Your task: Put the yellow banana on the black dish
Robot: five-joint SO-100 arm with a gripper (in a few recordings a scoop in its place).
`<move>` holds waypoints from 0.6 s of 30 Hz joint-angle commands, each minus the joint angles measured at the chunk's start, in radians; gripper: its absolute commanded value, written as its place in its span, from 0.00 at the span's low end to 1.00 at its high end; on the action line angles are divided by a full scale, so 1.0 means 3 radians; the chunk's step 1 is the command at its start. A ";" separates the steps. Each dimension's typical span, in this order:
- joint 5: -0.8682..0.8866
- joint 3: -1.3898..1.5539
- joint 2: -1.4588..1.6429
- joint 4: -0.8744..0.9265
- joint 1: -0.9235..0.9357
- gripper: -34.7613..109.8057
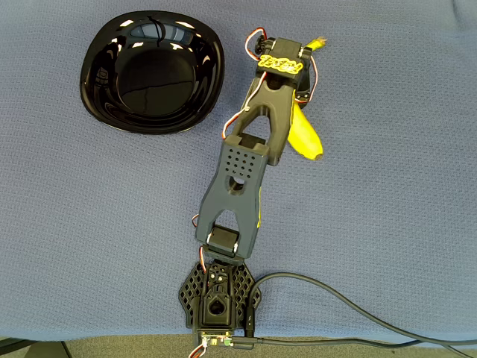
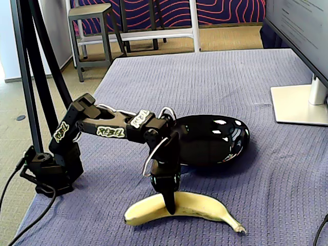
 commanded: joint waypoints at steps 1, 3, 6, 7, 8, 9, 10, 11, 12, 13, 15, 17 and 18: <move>-0.0087 -0.0072 0.0726 0.0118 0.0051 0.24; -0.0112 -0.0072 0.0854 0.0184 0.0072 0.24; -0.0143 -0.0046 0.1064 0.0312 0.0097 0.24; -0.0159 -0.0020 0.1135 0.0348 0.0097 0.24; -0.0164 0.0015 0.1207 0.0394 0.0097 0.24; -0.0169 0.0056 0.1278 0.0440 0.0092 0.24; -0.0174 0.0112 0.1360 0.0496 0.0082 0.24; -0.0184 0.0179 0.1442 0.0552 0.0066 0.24; -0.0184 0.0256 0.1529 0.0603 0.0046 0.24; -0.0184 0.0358 0.1611 0.0634 0.0020 0.24; -0.0179 0.0588 0.1785 0.0685 -0.0046 0.24; -0.0179 0.0808 0.1963 0.0762 -0.0148 0.24; -0.0179 0.0905 0.2045 0.0808 -0.0220 0.24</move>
